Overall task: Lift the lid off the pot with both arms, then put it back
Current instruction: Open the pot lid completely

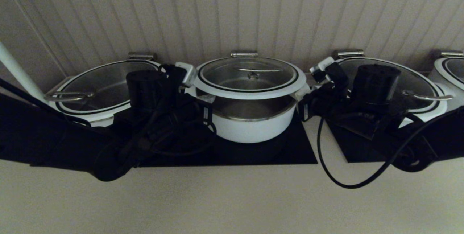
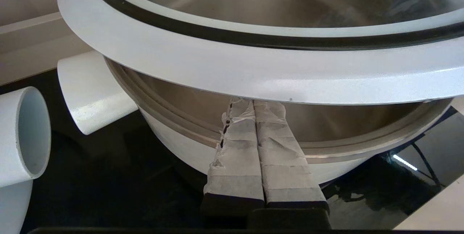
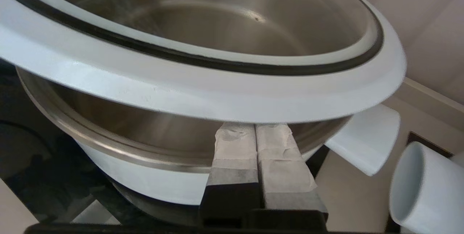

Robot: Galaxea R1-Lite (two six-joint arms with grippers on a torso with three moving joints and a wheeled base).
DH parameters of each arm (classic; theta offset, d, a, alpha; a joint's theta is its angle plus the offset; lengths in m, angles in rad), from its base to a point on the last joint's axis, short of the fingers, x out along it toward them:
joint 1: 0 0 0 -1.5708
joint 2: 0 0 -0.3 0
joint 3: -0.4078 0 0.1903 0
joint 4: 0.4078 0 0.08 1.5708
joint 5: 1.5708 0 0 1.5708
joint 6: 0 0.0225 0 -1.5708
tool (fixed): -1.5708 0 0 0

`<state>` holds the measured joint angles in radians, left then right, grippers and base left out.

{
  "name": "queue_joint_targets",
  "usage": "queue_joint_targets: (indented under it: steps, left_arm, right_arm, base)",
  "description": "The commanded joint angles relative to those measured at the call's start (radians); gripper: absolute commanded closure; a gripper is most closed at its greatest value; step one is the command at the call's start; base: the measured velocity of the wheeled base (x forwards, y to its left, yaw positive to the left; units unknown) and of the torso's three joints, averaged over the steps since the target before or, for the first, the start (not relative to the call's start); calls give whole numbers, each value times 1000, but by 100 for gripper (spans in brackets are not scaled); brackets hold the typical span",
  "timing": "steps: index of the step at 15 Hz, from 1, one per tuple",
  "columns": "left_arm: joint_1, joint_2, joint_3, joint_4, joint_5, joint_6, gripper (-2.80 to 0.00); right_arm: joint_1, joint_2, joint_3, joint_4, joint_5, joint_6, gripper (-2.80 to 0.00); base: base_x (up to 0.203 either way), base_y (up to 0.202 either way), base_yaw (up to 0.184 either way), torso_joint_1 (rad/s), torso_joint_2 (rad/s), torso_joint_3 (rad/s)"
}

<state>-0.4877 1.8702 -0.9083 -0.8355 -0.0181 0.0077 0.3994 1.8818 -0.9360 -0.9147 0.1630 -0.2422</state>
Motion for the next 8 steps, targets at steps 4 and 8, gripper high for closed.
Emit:
queue_joint_targets:
  steps: [4,8]
  left_arm:
    - [0,1,0,-5,0,0,0]
    - [0,-4,13,-5,0,0,0]
  right_arm:
    - [-31,-4,-1,-13,1,0,0]
    - [-44,3,-4,-32,1,0,0]
  base:
    - [0,0,0,0,0,0]
    - [0,0,0,0,0,0]
